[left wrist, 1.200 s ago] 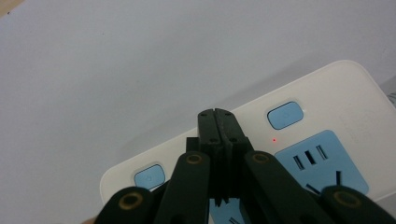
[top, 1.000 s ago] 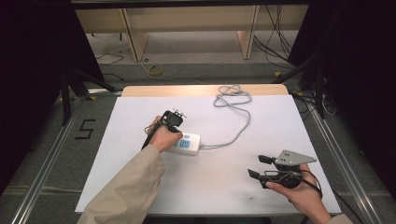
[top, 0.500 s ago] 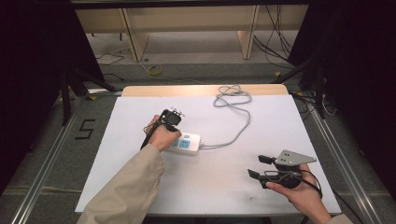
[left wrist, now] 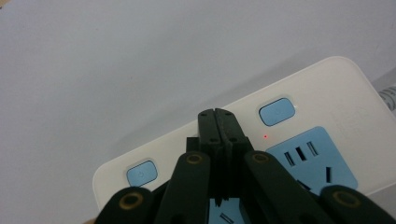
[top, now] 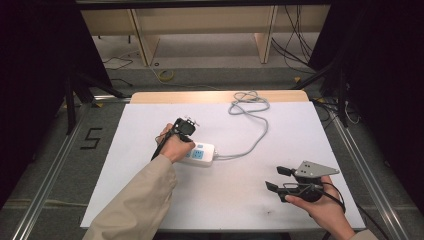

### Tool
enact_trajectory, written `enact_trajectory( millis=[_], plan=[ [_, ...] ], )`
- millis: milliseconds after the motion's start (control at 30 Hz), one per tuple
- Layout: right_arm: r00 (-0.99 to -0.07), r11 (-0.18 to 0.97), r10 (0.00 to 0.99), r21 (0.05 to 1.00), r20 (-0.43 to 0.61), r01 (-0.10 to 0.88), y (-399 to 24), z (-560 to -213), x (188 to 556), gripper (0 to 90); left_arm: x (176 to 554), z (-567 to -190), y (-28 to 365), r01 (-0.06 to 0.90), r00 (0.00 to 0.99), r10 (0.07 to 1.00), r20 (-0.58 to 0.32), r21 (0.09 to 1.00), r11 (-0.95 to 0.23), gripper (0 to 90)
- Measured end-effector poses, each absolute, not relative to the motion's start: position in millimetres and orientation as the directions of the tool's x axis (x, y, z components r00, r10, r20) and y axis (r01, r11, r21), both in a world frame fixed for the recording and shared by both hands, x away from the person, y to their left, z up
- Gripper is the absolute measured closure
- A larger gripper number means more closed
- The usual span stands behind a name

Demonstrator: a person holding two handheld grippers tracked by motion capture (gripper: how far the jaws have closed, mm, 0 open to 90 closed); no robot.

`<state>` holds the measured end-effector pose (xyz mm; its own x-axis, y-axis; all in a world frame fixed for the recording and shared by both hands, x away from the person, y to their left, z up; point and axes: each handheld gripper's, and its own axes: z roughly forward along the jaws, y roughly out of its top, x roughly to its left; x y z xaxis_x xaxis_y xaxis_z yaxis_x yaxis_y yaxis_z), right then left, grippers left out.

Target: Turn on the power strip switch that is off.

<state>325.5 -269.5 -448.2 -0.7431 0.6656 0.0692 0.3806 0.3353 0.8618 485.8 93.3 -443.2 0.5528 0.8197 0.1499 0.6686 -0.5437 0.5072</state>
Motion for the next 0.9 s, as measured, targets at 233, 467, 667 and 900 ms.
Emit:
enact_trajectory(
  millis=[233, 467, 667, 900],
  plan=[
    [-0.743, 0.335, 0.666, 0.861, 0.07, 0.382, -269.4, -448.0, 325.0, 31.4, 486.0, -443.6, 93.5, 0.67, 0.555, 0.818, 0.15, 0.503, -0.546, 90.0],
    [-0.743, 0.336, 0.666, 0.861, 0.069, 0.381, -269.4, -447.7, 324.5, 31.4, 486.4, -443.9, 93.9, 0.672, 0.554, 0.82, 0.146, 0.503, -0.544, 90.0],
    [-0.742, 0.335, 0.667, 0.861, 0.069, 0.382, -269.0, -447.9, 324.7, 31.4, 485.5, -444.7, 92.0, 0.669, 0.551, 0.82, 0.155, 0.504, -0.545, 90.0],
    [-0.741, 0.334, 0.668, 0.862, 0.07, 0.382, -268.9, -447.8, 324.5, 31.4, 485.5, -445.8, 91.7, 0.671, 0.55, 0.82, 0.158, 0.501, -0.547, 90.0]
  ],
)
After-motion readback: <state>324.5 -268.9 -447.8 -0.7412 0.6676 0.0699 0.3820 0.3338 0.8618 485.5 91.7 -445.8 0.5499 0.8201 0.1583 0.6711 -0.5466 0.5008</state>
